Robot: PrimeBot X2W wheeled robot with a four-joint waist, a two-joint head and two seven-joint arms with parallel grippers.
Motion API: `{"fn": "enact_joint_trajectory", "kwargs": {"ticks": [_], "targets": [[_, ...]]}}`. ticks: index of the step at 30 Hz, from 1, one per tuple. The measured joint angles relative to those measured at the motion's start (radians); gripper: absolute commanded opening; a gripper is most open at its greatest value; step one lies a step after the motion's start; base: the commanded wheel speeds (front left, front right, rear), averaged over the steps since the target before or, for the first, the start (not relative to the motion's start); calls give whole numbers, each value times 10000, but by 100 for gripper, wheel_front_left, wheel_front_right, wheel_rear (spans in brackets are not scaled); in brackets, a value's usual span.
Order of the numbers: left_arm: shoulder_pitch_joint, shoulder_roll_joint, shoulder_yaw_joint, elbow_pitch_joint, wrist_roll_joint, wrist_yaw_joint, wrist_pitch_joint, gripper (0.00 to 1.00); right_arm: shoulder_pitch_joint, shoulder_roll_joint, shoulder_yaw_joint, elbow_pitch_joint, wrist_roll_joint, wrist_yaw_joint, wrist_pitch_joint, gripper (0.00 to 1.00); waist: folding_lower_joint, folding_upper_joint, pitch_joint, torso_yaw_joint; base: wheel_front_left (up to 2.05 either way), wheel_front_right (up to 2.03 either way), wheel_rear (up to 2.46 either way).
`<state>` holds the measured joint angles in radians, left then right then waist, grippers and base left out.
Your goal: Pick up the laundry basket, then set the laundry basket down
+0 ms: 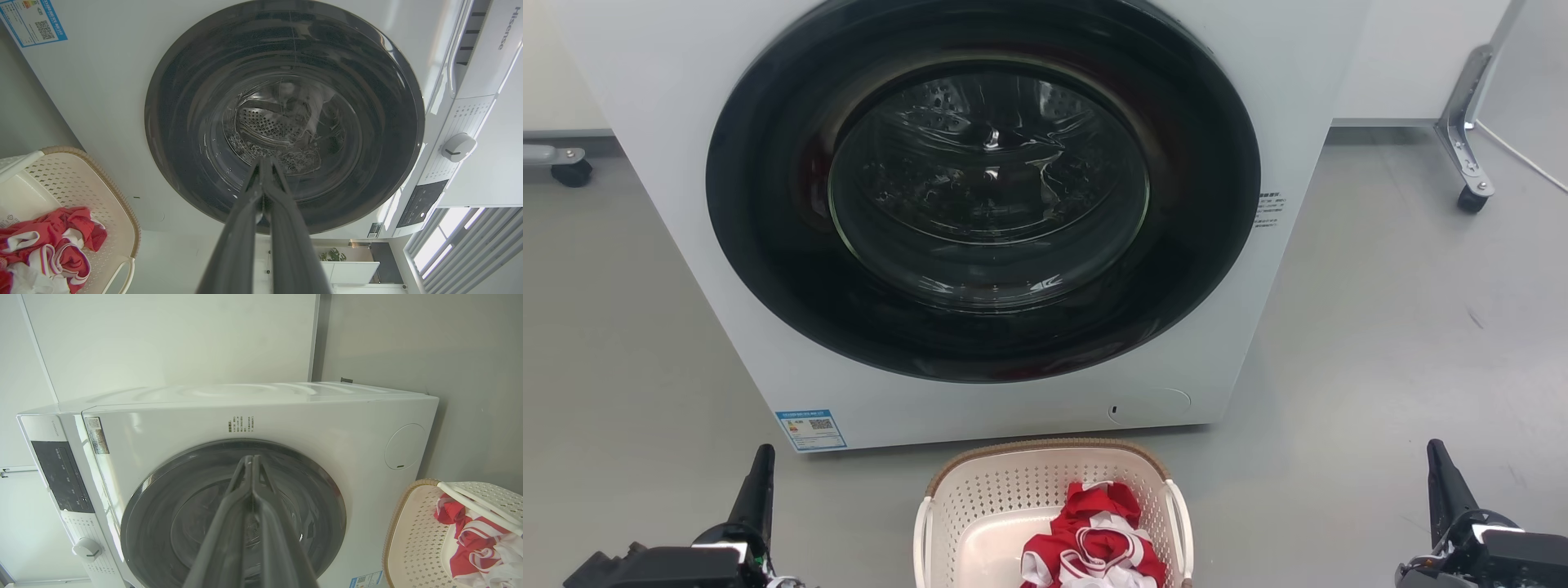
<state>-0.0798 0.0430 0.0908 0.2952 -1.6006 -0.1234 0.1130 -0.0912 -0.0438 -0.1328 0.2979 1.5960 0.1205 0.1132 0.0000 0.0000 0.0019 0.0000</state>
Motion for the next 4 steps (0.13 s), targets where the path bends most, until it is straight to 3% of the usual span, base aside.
{"fn": "enact_joint_trajectory", "kwargs": {"ticks": [4], "targets": [[0,0,0,0,0,0,0,0,0,0,0,0,0,0,0,0,0,0,0,0,0,0,0]]}}
